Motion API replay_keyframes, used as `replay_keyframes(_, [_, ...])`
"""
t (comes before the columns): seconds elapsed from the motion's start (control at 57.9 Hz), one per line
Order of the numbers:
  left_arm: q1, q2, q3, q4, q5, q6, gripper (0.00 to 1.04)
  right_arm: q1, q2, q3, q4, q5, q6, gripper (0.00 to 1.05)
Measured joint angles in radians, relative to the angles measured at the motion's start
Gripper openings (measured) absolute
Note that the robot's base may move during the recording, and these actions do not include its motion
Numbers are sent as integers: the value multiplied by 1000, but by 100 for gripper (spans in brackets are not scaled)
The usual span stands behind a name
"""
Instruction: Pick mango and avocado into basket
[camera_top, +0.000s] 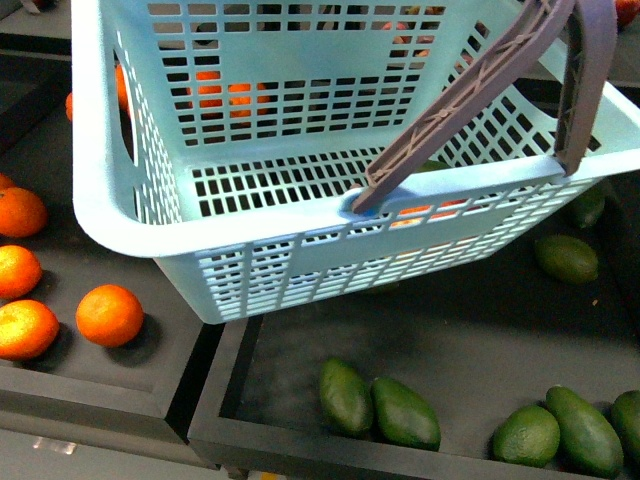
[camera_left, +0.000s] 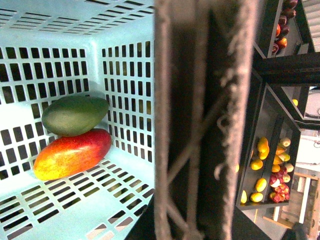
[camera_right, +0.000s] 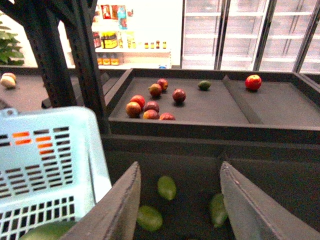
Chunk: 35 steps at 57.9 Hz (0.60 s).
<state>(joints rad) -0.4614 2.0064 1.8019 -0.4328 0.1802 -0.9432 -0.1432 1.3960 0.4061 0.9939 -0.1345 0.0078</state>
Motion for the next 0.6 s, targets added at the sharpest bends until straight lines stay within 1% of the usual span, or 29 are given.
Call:
replay_keyframes(0.035, [-1,0,0,0,6,-1,5,11,-19,-33,0,4,-1,40])
replay_keyframes(0.156, [5,0,0,0,10,-6,5,33,-89,-111,0,26,-4,21])
replay_keyframes(0.225, [9,0,0,0,0,-5,5,42,-138,-150,-5,40,-4,8])
replay_keyframes(0.276, [10,0,0,0,-10,0,5,48,-174,-176,-13,50,-7,1])
replay_keyframes(0.432, [10,0,0,0,-12,3,5,71,-277,-244,-52,68,-7,2])
replay_keyframes(0.484, [10,0,0,0,-10,0,5,105,-312,-262,-71,121,-7,2])
replay_keyframes(0.518, [10,0,0,0,-8,0,5,119,-333,-273,-80,128,-7,2])
replay_keyframes(0.605, [10,0,0,0,-8,0,5,139,-345,-316,-34,129,-7,2])
